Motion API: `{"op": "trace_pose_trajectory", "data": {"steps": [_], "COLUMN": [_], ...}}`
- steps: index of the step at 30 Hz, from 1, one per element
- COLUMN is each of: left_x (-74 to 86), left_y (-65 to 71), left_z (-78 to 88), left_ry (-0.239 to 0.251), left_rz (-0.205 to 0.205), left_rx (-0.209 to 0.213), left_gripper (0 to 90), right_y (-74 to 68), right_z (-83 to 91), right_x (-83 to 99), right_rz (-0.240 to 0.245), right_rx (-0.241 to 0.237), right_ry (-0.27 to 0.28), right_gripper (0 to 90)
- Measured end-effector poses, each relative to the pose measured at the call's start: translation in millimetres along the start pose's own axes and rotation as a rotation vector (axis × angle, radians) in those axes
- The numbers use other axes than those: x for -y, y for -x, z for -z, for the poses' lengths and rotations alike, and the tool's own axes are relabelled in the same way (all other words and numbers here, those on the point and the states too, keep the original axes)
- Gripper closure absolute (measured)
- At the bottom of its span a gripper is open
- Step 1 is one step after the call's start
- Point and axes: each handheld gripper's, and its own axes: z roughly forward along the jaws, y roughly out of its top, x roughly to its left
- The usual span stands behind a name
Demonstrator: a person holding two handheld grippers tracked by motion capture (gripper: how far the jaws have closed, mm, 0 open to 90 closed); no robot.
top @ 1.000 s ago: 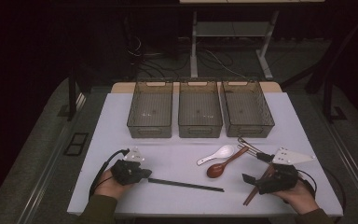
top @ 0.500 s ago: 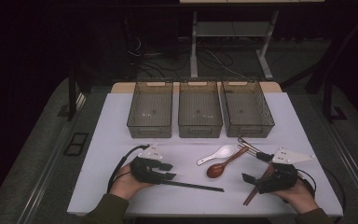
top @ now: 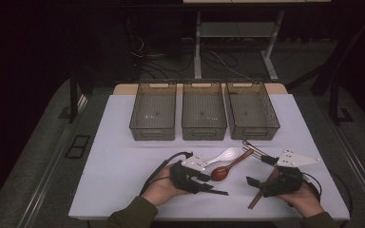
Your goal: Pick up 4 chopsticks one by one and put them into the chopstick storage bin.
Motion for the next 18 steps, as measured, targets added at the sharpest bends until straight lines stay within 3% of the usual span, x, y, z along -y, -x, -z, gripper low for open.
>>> {"op": "trace_pose_trajectory", "data": {"steps": [6,9,18], "left_x": [-10.2,-13.7,-14.3], "left_y": [2.3,2.3,2.5], "left_z": [-23.0,-31.2,-44.7], "left_ry": [-0.037,-0.047,-0.077], "left_rz": [-0.051,-0.081,-0.081], "left_rx": [0.037,0.030,0.047], "left_gripper": [71.7,73.4,78.0], "right_y": [0.3,-0.3,-0.6], "right_z": [0.5,0.1,1.4], "right_x": [0.1,0.1,-0.1], "right_rz": [-0.003,0.001,-0.007], "right_rx": [-0.001,-0.003,-0.003], "right_ry": [0.002,-0.001,0.004], "right_gripper": [1.0,1.0,1.0]}}
